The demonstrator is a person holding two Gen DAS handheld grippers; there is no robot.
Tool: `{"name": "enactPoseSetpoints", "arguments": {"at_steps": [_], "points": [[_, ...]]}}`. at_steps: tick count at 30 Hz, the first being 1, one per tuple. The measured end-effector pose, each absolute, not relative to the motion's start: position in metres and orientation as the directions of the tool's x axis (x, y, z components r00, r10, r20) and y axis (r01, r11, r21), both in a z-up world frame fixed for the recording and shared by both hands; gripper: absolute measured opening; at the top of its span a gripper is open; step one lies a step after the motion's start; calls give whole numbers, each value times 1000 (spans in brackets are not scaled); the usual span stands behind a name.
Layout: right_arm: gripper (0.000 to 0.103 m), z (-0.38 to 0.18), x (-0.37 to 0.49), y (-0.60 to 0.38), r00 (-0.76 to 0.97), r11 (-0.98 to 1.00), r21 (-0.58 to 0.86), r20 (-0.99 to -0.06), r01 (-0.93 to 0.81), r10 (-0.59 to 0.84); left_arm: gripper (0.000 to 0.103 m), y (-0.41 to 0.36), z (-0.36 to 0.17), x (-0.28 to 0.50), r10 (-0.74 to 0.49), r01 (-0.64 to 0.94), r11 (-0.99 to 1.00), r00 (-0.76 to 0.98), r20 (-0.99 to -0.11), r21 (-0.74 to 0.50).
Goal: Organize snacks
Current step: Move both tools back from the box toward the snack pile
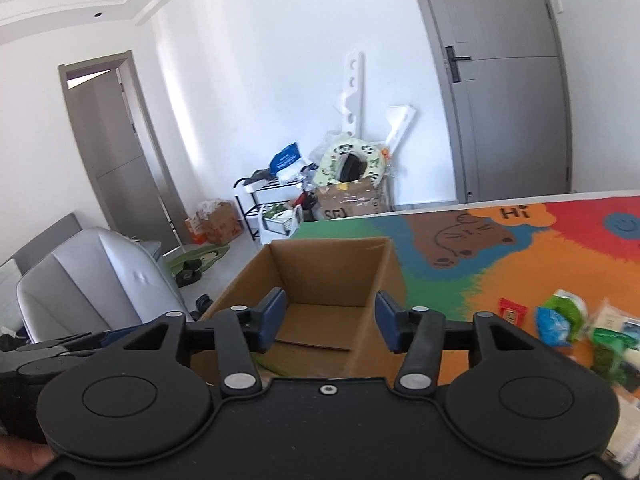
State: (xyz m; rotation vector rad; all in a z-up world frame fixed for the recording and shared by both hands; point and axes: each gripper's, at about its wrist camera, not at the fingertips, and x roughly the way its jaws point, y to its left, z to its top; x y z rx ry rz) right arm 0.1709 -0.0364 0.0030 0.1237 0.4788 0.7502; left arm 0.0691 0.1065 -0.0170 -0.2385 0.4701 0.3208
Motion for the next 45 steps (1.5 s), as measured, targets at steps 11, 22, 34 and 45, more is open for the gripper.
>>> {"name": "enactPoseSetpoints", "arguments": {"at_steps": [11,22,34,45], "points": [[72,-15,160,-98,678,804,288,-433,-521,594,89,71,-17,70,166,-275,946,866,-472,-171],[86,-30,145,-157,718,847,303,-450,-437,531,93,30,-18,71,79,-181,968,878,-472,-174],[86,-48,139,-214,744,885,306,-482,-352,463,93,-14,-22,77,-7,-87,982,874,-486,-170],[82,-62,141,-237,742,898,309,-510,-314,435,92,-45,-35,90,-65,-30,984,857,-512,-176]]}}
